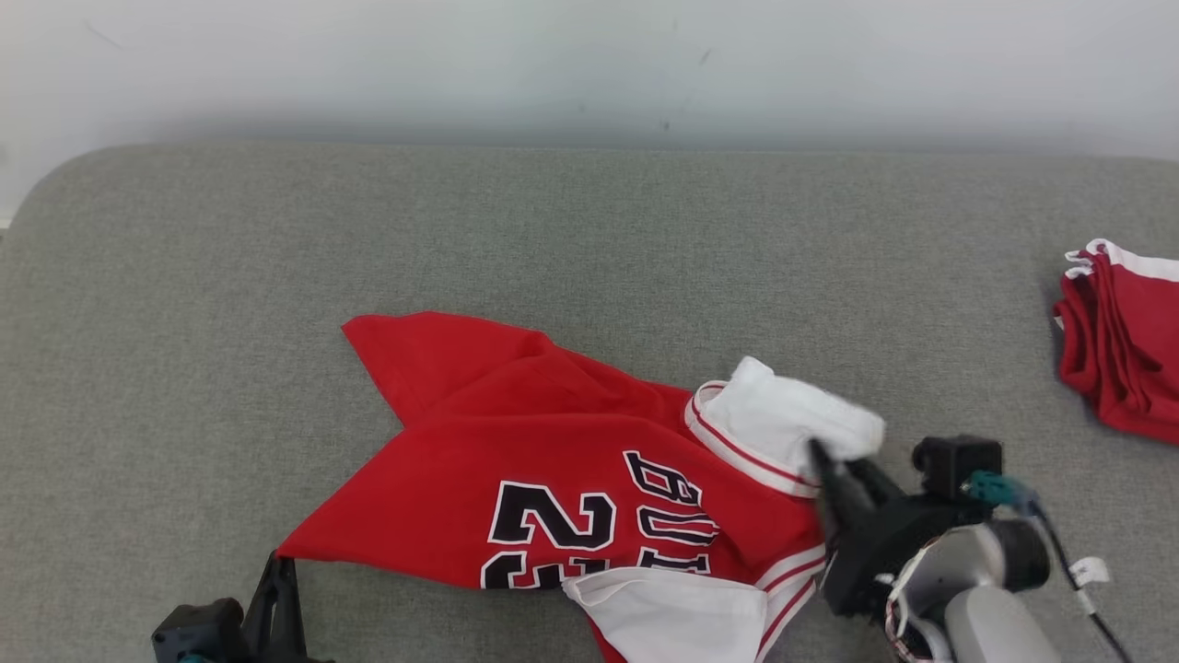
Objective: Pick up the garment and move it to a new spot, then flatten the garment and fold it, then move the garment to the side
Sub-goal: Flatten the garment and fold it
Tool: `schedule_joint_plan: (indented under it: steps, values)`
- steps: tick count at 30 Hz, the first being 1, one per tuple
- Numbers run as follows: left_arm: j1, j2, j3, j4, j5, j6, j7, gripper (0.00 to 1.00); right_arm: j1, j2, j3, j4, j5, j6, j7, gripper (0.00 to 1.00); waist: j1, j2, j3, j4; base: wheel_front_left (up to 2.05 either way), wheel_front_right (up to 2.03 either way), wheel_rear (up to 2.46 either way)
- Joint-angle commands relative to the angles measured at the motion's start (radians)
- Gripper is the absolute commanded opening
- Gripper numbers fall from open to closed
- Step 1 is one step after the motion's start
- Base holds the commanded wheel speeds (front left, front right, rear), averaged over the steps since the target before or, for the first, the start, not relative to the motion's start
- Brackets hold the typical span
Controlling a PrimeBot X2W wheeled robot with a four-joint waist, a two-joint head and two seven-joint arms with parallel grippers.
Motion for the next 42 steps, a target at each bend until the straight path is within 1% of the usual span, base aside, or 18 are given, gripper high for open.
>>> schedule_joint_plan:
  steps: [1,5,8,9,13,15,17,18,20,23,24,25,26,31,33,36,39,42]
  values:
    - [-0.01,-0.002,-0.003,0.004,0.003,-0.003,0.0,0.0,-0.025,-0.016,-0.014,0.0,-0.014,-0.002,-0.03,0.0,-0.0001,-0.0001,0.002,0.005,0.0,0.0,0.0]
    - [-0.021,-0.008,-0.015,0.008,0.003,-0.009,-0.002,0.0,-0.081,-0.047,-0.075,0.001,-0.093,-0.002,-0.089,0.0,-0.0001,-0.0001,-0.001,0.009,0.0,0.0,0.0]
    - [-0.02,-0.009,-0.024,0.009,0.006,-0.01,0.003,0.0,-0.128,-0.074,-0.134,-0.014,-0.167,-0.002,-0.102,0.0,-0.0001,-0.0001,-0.006,0.011,0.0,0.0,0.0]
    - [-0.014,-0.006,-0.027,0.004,0.004,-0.009,0.01,0.0,-0.155,-0.094,-0.161,-0.033,-0.205,-0.002,-0.103,0.0,-0.0001,-0.0001,-0.008,0.013,0.0,0.0,0.0]
    - [0.016,-0.004,-0.031,-0.011,-0.014,-0.012,0.023,0.0,-0.194,-0.125,-0.197,-0.088,-0.247,-0.002,-0.103,0.0,-0.0001,-0.0001,-0.009,0.023,0.0,0.0,0.0]
    - [0.027,-0.005,-0.04,-0.026,-0.028,-0.028,0.031,0.0,-0.204,-0.136,-0.209,-0.113,-0.254,-0.003,-0.092,0.0,-0.0001,-0.0001,-0.008,0.028,0.0,0.0,0.0]
    - [0.043,0.002,-0.065,-0.037,-0.027,-0.054,0.049,0.0,-0.194,-0.142,-0.211,-0.129,-0.257,-0.002,-0.061,0.0,-0.0001,-0.0001,-0.008,0.034,0.0,0.0,0.0]
    - [0.043,0.002,-0.065,-0.037,-0.027,-0.054,0.049,0.0,-0.194,-0.142,-0.211,-0.129,-0.257,-0.002,-0.061,0.0,-0.0001,-0.0001,-0.008,0.034,0.0,0.0,0.0]
    - [0.063,0.002,-0.107,-0.048,-0.031,-0.083,0.077,0.0,-0.155,-0.145,-0.219,-0.135,-0.257,-0.002,0.002,0.0,-0.0001,-0.0001,-0.009,0.042,0.0,0.0,0.0]
    - [0.091,-0.007,-0.164,-0.053,-0.044,-0.122,0.122,0.0,-0.08,-0.117,-0.259,-0.124,-0.239,-0.002,0.151,0.0,-0.0001,-0.0001,-0.009,0.052,0.0,0.0,0.0]
    - [0.099,-0.013,-0.178,-0.049,-0.049,-0.13,0.137,0.0,-0.058,-0.109,-0.272,-0.126,-0.231,-0.002,0.195,0.29,-0.0001,-0.0001,-0.009,0.056,0.0,0.0,0.0]
    - [0.106,-0.014,-0.188,-0.047,-0.051,-0.135,0.145,0.07,-0.039,-0.099,-0.283,-0.134,-0.224,-0.002,0.232,1.0,-0.0001,-0.0001,-0.008,0.058,0.0,0.0,0.0]
    - [0.111,-0.019,-0.194,-0.042,-0.062,-0.137,0.153,1.0,-0.019,-0.09,-0.287,-0.149,-0.214,-0.002,0.255,1.0,-0.0001,-0.0001,-0.007,0.059,0.0,0.0,0.0]
    - [0.132,-0.026,-0.177,-0.037,-0.126,-0.148,0.197,1.0,0.066,-0.067,-0.33,-0.234,-0.185,-0.002,0.31,1.0,-0.0001,-0.0001,-0.007,0.056,0.0,0.0,0.0]
    - [0.136,-0.021,-0.147,-0.057,-0.179,-0.158,0.218,1.0,0.083,-0.057,-0.353,-0.275,-0.182,-0.002,0.319,1.0,-0.0001,-0.0001,-0.008,0.051,0.0,0.0,0.0]
    - [0.102,0.002,-0.065,-0.116,-0.211,-0.137,0.183,1.0,0.097,-0.049,-0.386,-0.338,-0.2,-0.002,0.301,1.0,-0.0001,-0.0001,-0.005,0.041,0.0,0.0,0.0]
    - [0.031,0.021,-0.012,-0.145,-0.194,-0.117,0.156,1.0,0.093,-0.034,-0.393,-0.377,-0.214,-0.002,0.276,1.0,-0.0001,-0.0001,0.001,0.031,0.0,0.0,0.0]
    - [-0.063,0.026,-0.012,-0.121,-0.173,-0.117,0.177,1.0,0.08,-0.02,-0.367,-0.398,-0.207,-0.002,0.265,1.0,-0.0001,-0.0001,0.008,0.012,0.0,0.0,0.0]
